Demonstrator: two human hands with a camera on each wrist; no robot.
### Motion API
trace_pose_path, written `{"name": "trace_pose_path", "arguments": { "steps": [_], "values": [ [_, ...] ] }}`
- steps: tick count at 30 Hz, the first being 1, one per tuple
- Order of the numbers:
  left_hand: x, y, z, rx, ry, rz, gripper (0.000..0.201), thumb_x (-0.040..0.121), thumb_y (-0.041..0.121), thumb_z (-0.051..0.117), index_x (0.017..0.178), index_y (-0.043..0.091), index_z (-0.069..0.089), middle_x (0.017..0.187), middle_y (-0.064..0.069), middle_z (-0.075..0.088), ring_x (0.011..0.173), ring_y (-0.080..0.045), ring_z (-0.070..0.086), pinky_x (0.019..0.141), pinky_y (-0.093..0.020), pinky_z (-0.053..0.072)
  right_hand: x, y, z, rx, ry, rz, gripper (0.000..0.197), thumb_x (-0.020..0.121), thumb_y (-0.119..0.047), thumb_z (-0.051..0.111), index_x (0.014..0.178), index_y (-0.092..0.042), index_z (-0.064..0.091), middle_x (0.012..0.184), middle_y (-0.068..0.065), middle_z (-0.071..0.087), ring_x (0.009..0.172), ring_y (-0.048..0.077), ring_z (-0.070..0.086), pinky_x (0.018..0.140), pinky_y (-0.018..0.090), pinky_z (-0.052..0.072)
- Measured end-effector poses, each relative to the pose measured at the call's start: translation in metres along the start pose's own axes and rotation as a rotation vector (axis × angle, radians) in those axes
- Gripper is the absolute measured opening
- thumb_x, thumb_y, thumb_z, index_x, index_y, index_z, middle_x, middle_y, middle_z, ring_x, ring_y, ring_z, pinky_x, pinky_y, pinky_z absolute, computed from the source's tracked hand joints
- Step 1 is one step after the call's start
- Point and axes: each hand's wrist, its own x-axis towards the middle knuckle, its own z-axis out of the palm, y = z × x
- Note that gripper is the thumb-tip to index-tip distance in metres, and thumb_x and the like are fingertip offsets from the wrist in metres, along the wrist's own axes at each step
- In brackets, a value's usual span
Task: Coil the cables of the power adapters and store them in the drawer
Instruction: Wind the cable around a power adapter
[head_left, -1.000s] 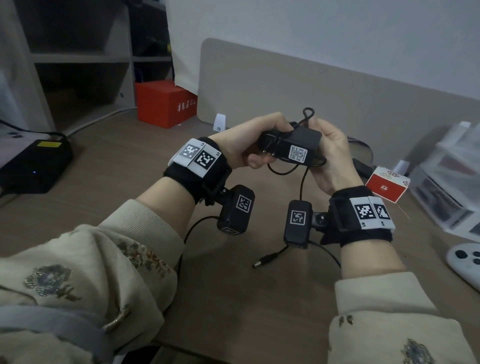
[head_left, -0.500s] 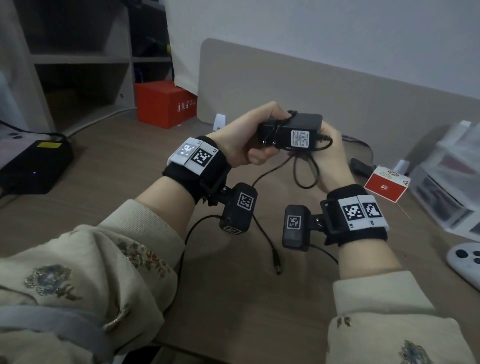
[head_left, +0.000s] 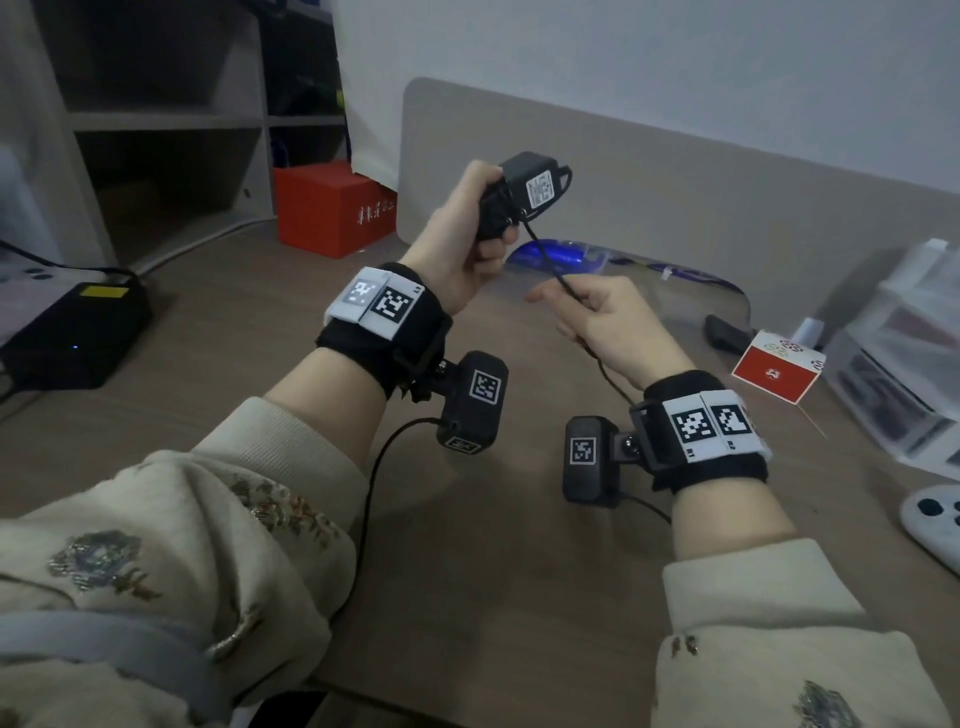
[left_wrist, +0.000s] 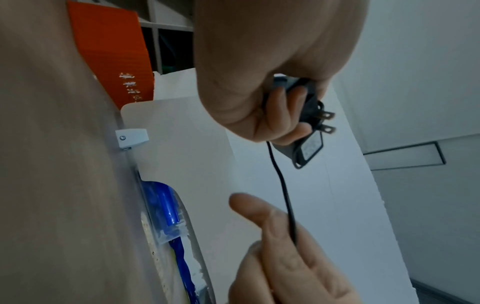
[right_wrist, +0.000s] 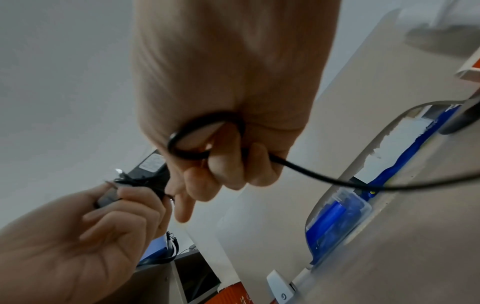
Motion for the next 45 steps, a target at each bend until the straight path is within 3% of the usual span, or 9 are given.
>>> {"name": "trace_pose_path", "arguments": {
  "steps": [4, 7, 10, 13, 21, 27, 32, 37, 45],
  "values": [
    [0.004, -0.009, 0.005, 0.088, 0.143, 0.018, 0.024, 0.098, 0.033, 0.05, 0.096, 0.011, 0.058, 0.06, -0.003, 0.051, 0.041, -0.008, 0.035, 0.039, -0.018, 0.026, 0.0, -0.007, -0.003, -0.046, 0.01, -0.031, 0.02, 0.097, -0.027, 0.058, 0.09, -0.02, 0.075, 0.048, -0.009, 0.038, 0.052, 0.012, 0.032, 0.051, 0.026, 0.025],
    [0.006, -0.015, 0.001, 0.245, 0.192, 0.042, 0.024, 0.098, 0.032, 0.051, 0.094, 0.011, 0.06, 0.063, -0.005, 0.053, 0.045, -0.011, 0.035, 0.042, -0.021, 0.026, 0.003, -0.013, -0.006, -0.114, 0.102, -0.094, 0.029, 0.093, -0.024, 0.065, 0.085, 0.003, 0.073, 0.058, 0.016, 0.052, 0.055, 0.01, 0.038, 0.055, 0.027, 0.032],
    [0.006, -0.017, 0.0, 0.335, 0.193, 0.054, 0.023, 0.096, 0.034, 0.052, 0.094, 0.012, 0.061, 0.063, -0.003, 0.052, 0.039, -0.009, 0.036, 0.041, -0.019, 0.027, 0.004, -0.016, -0.008, -0.078, 0.201, -0.118, 0.02, 0.088, -0.024, 0.068, 0.08, -0.007, 0.077, 0.075, 0.016, 0.071, 0.073, 0.03, 0.063, 0.074, 0.042, 0.054],
    [0.007, -0.018, -0.001, 0.508, 0.184, 0.104, 0.025, 0.092, 0.038, 0.054, 0.09, 0.014, 0.061, 0.063, -0.004, 0.053, 0.038, -0.009, 0.037, 0.042, -0.017, 0.029, 0.006, -0.017, -0.006, -0.059, 0.213, -0.127, 0.023, 0.087, -0.026, 0.067, 0.076, -0.008, 0.076, 0.073, 0.02, 0.069, 0.071, 0.033, 0.061, 0.076, 0.052, 0.053],
    [0.002, -0.023, 0.0, 0.896, -0.123, -0.111, 0.029, 0.095, 0.047, 0.052, 0.088, 0.019, 0.056, 0.066, -0.001, 0.053, 0.044, -0.01, 0.029, 0.04, -0.017, 0.024, 0.007, -0.009, -0.007, -0.082, 0.249, -0.12, 0.027, 0.088, -0.026, 0.064, 0.069, -0.007, 0.071, 0.069, 0.019, 0.067, 0.07, 0.035, 0.062, 0.068, 0.041, 0.051],
    [-0.006, -0.015, 0.003, 0.72, -0.331, -0.37, 0.037, 0.097, 0.053, 0.044, 0.08, 0.022, 0.051, 0.05, 0.004, 0.039, 0.039, -0.006, 0.016, 0.049, -0.023, 0.008, 0.006, -0.014, -0.008, 0.094, 0.257, -0.109, 0.026, 0.088, -0.019, 0.069, 0.062, -0.019, 0.067, 0.055, -0.012, 0.061, 0.06, 0.005, 0.055, 0.064, 0.025, 0.044],
    [-0.007, -0.012, -0.002, 0.661, -0.399, -0.417, 0.044, 0.099, 0.055, 0.039, 0.078, 0.018, 0.051, 0.048, 0.005, 0.034, 0.038, -0.005, 0.019, 0.044, -0.018, 0.012, 0.004, -0.015, -0.008, 0.221, 0.288, -0.089, 0.019, 0.08, -0.019, 0.077, 0.064, -0.02, 0.066, 0.063, 0.002, 0.061, 0.065, 0.018, 0.054, 0.064, 0.032, 0.044],
    [-0.01, -0.012, 0.001, 0.619, -0.453, -0.403, 0.05, 0.095, 0.065, 0.037, 0.077, 0.02, 0.049, 0.051, 0.004, 0.031, 0.038, -0.005, 0.019, 0.042, -0.018, 0.011, 0.002, -0.01, -0.014, 0.397, 0.33, -0.108, 0.02, 0.074, -0.015, 0.08, 0.064, -0.025, 0.067, 0.061, -0.009, 0.064, 0.059, 0.01, 0.055, 0.059, 0.02, 0.046],
    [-0.014, -0.01, -0.004, 0.626, -0.563, -0.36, 0.049, 0.089, 0.067, 0.045, 0.082, 0.02, 0.054, 0.073, -0.004, 0.028, 0.065, -0.018, 0.006, 0.053, -0.023, 0.011, -0.001, -0.01, -0.012, 0.469, 0.286, -0.091, 0.014, 0.076, -0.027, 0.077, 0.065, -0.023, 0.07, 0.062, -0.006, 0.066, 0.062, 0.016, 0.056, 0.06, 0.024, 0.045]
  ]
}}
